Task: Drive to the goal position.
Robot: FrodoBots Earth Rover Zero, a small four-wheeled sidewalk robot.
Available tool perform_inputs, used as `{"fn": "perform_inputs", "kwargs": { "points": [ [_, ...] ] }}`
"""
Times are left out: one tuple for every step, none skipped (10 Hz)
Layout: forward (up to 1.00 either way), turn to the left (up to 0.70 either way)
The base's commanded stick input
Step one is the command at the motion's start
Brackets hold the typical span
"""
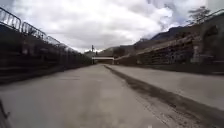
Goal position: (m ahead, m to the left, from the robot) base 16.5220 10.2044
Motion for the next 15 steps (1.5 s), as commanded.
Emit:
{"fn": "perform_inputs", "kwargs": {
  "points": [
    [0.7, 0.0],
    [0.7, 0.0],
    [0.7, 0.0],
    [0.7, 0.0],
    [0.7, 0.0],
    [0.7, 0.27],
    [0.7, 0.27],
    [0.7, 0.27],
    [0.7, 0.0],
    [0.7, 0.0],
    [0.7, 0.0],
    [0.7, 0.0],
    [0.7, 0.0],
    [0.7, 0.0],
    [0.0, 0.45]
  ]
}}
